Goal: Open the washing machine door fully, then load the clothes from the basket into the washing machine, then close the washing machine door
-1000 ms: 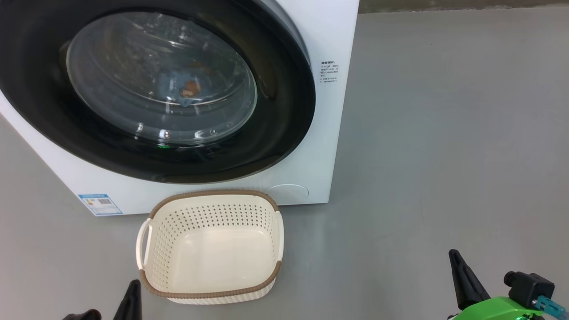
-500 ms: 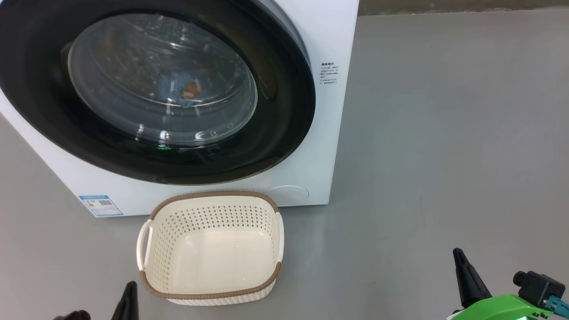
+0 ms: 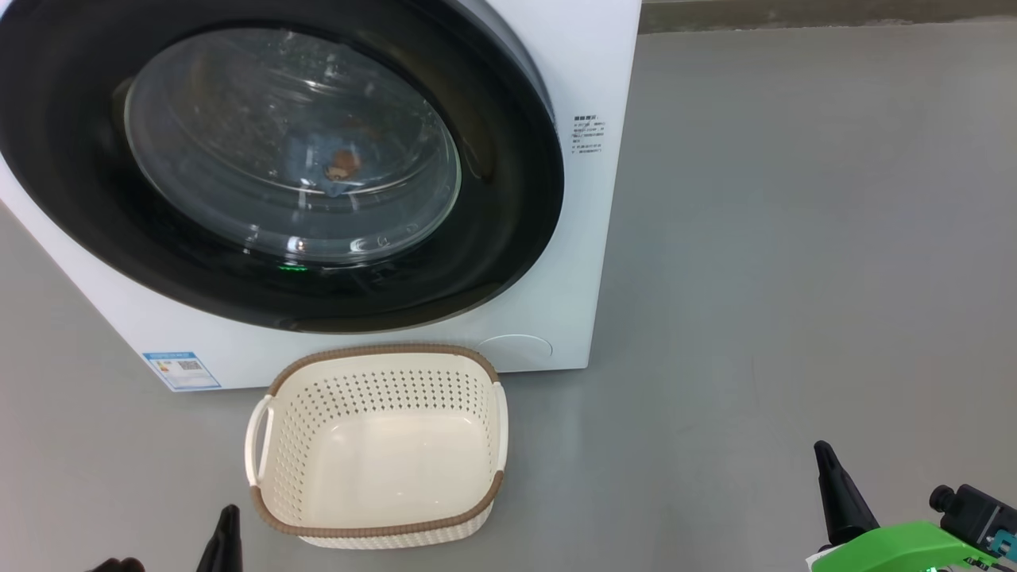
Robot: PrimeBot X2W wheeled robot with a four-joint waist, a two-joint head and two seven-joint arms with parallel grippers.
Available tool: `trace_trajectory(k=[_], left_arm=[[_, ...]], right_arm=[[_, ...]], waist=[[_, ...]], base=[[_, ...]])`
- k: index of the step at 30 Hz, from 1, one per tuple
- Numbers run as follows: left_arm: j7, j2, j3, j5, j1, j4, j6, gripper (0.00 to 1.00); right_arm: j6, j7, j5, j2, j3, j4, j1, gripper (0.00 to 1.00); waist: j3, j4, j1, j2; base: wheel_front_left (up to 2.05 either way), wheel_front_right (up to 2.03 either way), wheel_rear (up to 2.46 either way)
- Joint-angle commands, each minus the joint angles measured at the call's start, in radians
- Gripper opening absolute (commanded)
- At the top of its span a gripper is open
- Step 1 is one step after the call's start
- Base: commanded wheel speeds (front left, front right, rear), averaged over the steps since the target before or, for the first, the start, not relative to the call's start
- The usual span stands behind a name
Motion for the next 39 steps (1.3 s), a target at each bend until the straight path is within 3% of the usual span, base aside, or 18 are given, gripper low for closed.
trace_trajectory(k=[1, 39], left_arm=[[0.008, 0.011, 0.021, -0.032, -0.047, -0.026, -0.001, 0.0], [0.116, -0.006, 0.07, -0.404, -0.09, -0.035, -0.002, 0.0]], right_arm=[[0.0, 0.009, 0.033, -0.004, -0.003, -0.03, -0.031, 0.0], [-0.001, 0.119, 0.384, 0.013, -0.027, -0.072, -0.044, 0.0]], waist=[[-0.001, 0.0, -0.0001, 0.0], [-0.019, 0.001, -0.0001, 0.0]], base=[[0.0, 0.0, 0.0], [0.0, 0.0, 0.0]])
